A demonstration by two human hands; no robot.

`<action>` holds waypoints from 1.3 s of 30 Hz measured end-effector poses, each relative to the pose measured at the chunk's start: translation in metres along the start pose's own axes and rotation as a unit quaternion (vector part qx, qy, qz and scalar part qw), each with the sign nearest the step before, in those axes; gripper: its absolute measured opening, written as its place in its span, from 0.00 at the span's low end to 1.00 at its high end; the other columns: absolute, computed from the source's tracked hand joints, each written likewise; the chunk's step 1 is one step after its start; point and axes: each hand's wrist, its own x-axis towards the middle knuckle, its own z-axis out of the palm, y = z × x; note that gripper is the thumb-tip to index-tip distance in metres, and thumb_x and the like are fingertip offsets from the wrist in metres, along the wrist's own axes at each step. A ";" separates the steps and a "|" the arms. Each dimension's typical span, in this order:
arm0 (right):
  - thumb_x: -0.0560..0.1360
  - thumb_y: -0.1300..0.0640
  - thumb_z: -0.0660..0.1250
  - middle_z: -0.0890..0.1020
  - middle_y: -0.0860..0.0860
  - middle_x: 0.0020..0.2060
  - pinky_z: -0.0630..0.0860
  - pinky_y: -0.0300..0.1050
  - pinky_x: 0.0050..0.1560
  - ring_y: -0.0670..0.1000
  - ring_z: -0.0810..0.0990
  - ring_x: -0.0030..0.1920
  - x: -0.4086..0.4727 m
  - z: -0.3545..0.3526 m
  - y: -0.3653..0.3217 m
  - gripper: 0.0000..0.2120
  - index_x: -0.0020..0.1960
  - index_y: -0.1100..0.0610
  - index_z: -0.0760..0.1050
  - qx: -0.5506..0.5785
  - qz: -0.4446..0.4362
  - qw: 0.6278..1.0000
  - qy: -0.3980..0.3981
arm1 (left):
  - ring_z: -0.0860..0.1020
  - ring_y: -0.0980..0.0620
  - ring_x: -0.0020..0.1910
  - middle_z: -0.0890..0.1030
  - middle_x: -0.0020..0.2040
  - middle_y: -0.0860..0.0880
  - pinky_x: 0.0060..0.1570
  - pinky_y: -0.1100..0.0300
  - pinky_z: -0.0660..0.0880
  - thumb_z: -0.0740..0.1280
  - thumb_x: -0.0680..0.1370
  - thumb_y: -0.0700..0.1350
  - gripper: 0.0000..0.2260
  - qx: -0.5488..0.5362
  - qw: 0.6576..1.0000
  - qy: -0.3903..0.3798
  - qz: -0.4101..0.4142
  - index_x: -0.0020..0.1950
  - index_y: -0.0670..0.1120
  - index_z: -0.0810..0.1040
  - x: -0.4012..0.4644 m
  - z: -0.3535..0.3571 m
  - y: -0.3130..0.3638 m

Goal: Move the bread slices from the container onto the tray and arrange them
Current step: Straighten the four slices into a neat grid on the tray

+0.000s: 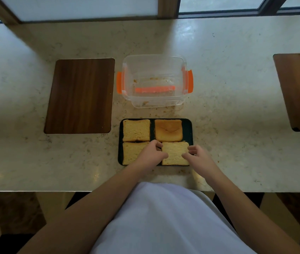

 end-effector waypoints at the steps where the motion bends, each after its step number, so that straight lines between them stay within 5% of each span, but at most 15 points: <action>1: 0.77 0.50 0.68 0.75 0.54 0.66 0.72 0.47 0.52 0.51 0.75 0.60 0.000 0.000 -0.001 0.25 0.73 0.55 0.69 -0.001 0.001 1.000 -0.003 | 0.77 0.51 0.52 0.76 0.54 0.50 0.56 0.47 0.79 0.73 0.73 0.45 0.20 -0.003 1.000 -0.001 -0.004 0.63 0.48 0.73 0.001 -0.002 -0.001; 13: 0.79 0.47 0.66 0.77 0.49 0.60 0.73 0.41 0.43 0.49 0.77 0.56 0.003 0.008 -0.011 0.21 0.69 0.53 0.71 -0.031 -0.009 0.998 -0.047 | 0.78 0.53 0.51 0.78 0.53 0.52 0.54 0.49 0.80 0.70 0.72 0.51 0.15 -0.009 1.000 0.009 -0.013 0.57 0.52 0.75 -0.001 -0.020 -0.009; 18: 0.80 0.50 0.66 0.79 0.49 0.60 0.79 0.52 0.60 0.47 0.79 0.55 0.012 -0.003 -0.017 0.19 0.68 0.55 0.74 -0.001 -0.005 0.999 -0.036 | 0.78 0.54 0.52 0.77 0.55 0.52 0.56 0.48 0.80 0.67 0.77 0.48 0.13 -0.018 0.999 0.034 0.010 0.61 0.51 0.74 0.003 -0.026 -0.002; 24: 0.80 0.54 0.66 0.74 0.54 0.67 0.78 0.47 0.55 0.52 0.77 0.61 0.022 -0.008 -0.036 0.27 0.77 0.56 0.64 0.066 0.014 0.997 -0.043 | 0.76 0.50 0.56 0.75 0.58 0.51 0.59 0.45 0.77 0.65 0.77 0.48 0.20 -0.030 0.999 0.031 0.002 0.69 0.50 0.71 0.011 -0.029 0.015; 28: 0.79 0.53 0.67 0.74 0.51 0.60 0.79 0.49 0.56 0.52 0.76 0.58 0.027 -0.004 -0.044 0.32 0.80 0.54 0.59 0.073 0.025 0.996 -0.044 | 0.76 0.50 0.56 0.75 0.61 0.49 0.59 0.45 0.77 0.64 0.78 0.48 0.20 -0.020 0.999 0.025 -0.006 0.70 0.50 0.71 0.015 -0.031 0.022; 33: 0.78 0.52 0.68 0.76 0.42 0.49 0.78 0.47 0.51 0.43 0.77 0.48 0.032 -0.002 -0.047 0.27 0.75 0.53 0.66 0.062 0.019 0.997 -0.049 | 0.77 0.53 0.51 0.76 0.60 0.50 0.56 0.48 0.79 0.63 0.78 0.48 0.18 -0.028 0.999 0.019 -0.012 0.69 0.52 0.73 0.020 -0.033 0.026; 39: 0.78 0.51 0.68 0.78 0.47 0.55 0.78 0.45 0.49 0.46 0.78 0.52 0.034 -0.003 -0.046 0.26 0.74 0.53 0.68 0.050 0.018 0.997 -0.052 | 0.77 0.55 0.50 0.76 0.56 0.53 0.49 0.54 0.80 0.63 0.78 0.47 0.17 -0.047 0.999 0.016 -0.013 0.68 0.51 0.74 0.022 -0.032 0.026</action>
